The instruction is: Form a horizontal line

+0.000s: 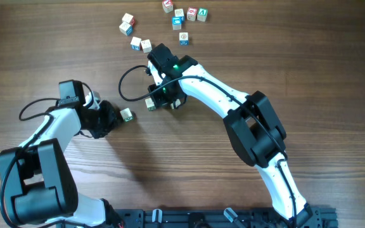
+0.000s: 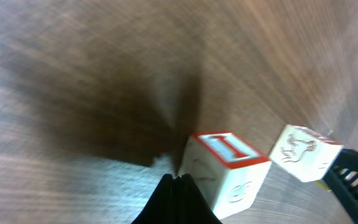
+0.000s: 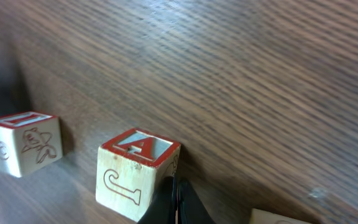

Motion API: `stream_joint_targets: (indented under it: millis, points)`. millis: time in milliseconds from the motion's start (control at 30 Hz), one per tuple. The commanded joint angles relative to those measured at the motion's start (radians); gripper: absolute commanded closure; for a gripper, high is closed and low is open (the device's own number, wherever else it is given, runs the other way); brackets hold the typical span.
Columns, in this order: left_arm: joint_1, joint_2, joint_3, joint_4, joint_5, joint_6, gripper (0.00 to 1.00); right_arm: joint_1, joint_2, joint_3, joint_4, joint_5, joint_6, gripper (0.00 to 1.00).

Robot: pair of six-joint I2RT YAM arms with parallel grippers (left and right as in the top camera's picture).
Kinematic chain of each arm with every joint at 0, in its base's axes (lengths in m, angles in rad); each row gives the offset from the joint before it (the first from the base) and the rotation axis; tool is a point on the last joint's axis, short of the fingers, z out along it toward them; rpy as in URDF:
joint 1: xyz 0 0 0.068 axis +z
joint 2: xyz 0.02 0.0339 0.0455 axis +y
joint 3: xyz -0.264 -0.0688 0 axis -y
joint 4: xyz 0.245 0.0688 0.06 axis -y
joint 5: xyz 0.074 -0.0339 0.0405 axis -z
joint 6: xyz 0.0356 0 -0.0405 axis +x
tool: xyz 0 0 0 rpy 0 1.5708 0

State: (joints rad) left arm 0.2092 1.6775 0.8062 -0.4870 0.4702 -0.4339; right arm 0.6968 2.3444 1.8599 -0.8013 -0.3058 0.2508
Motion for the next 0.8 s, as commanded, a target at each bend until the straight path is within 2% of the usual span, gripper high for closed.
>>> stream_joint_targets:
  millis: [0, 533, 767]
  points:
    - [-0.005, 0.011, 0.004, 0.023, 0.019, 0.014, 0.96, 0.000, -0.012, -0.004, -0.002, -0.043, -0.039, 0.96]
    - [-0.005, 0.011, 0.004, 0.093, 0.020, 0.011, 0.96, 0.000, -0.012, -0.004, -0.004, -0.067, -0.042, 0.96]
    - [-0.005, 0.011, 0.004, 0.071, 0.019, 0.012, 0.96, 0.000, -0.012, -0.004, -0.015, -0.100, -0.042, 0.96]
